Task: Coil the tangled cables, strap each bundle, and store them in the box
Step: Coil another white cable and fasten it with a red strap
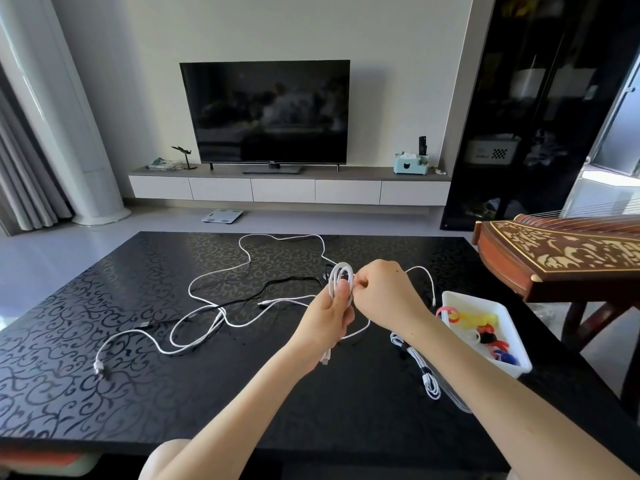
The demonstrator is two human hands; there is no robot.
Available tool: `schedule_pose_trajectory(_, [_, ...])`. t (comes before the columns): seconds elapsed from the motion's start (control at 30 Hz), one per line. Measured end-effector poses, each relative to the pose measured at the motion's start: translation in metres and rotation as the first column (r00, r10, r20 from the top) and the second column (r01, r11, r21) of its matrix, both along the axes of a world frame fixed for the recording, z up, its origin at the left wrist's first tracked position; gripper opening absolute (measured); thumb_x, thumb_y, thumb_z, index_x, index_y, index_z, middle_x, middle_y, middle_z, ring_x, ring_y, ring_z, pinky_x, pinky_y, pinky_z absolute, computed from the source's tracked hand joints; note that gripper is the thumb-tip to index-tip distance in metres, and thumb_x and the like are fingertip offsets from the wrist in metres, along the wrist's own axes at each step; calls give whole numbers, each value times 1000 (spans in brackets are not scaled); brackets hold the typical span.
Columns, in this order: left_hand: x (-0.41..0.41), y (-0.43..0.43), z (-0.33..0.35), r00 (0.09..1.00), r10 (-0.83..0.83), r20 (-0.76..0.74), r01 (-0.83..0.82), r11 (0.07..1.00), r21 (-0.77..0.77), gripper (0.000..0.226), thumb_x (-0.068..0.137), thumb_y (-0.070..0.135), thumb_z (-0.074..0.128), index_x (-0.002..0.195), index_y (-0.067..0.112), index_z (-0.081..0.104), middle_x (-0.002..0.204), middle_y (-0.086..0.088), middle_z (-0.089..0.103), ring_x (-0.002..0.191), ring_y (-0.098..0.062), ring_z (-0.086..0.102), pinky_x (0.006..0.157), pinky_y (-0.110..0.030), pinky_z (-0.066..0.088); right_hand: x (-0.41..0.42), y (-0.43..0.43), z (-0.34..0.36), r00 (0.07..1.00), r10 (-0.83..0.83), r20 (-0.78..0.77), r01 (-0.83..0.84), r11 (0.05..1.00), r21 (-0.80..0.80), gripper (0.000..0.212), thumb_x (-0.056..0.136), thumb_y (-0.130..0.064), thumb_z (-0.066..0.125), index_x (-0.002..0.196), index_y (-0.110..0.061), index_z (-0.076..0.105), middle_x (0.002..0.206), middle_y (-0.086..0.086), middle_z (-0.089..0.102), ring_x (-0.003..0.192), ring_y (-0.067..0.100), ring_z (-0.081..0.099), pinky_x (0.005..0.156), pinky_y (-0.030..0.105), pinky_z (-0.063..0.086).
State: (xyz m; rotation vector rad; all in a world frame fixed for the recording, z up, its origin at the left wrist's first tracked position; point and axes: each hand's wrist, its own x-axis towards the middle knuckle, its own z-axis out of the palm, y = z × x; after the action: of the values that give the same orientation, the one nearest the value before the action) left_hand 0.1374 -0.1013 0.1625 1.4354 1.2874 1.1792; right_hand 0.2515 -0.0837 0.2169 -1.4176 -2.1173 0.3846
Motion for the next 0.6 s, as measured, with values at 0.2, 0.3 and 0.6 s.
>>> schedule_pose_trajectory(0.2, [-9, 4, 1, 859, 252, -445, -193, 966, 174, 32, 97, 48, 37, 81, 28, 56, 56, 11, 52, 50, -4, 46, 50, -24, 28, 13, 6, 8, 981, 81, -177, -116, 973, -200, 29, 88, -22, 54, 67, -7, 67, 46, -5, 58, 41, 4, 51, 42, 14, 38])
schedule_pose_trajectory(0.3, [-9, 5, 2, 739, 315, -596, -245, 949, 198, 32, 98, 43, 38, 89, 21, 60, 60, 9, 52, 53, -6, 46, 47, -24, 27, 15, 7, 3, 947, 81, -310, -157, 961, -229, 50, 79, -59, 61, 86, -9, 67, 55, 1, 56, 43, 9, 46, 46, 20, 36])
schedule_pose_trajectory(0.6, [-11, -8, -1, 734, 36, -678, 169, 957, 234, 39, 96, 47, 37, 109, 14, 53, 74, 6, 59, 72, -18, 55, 63, -28, 34, 29, 14, -22, 923, 213, -319, -274, 948, -161, 24, 89, -45, 58, 88, -23, 68, 70, -14, 66, 58, 0, 57, 58, 15, 40])
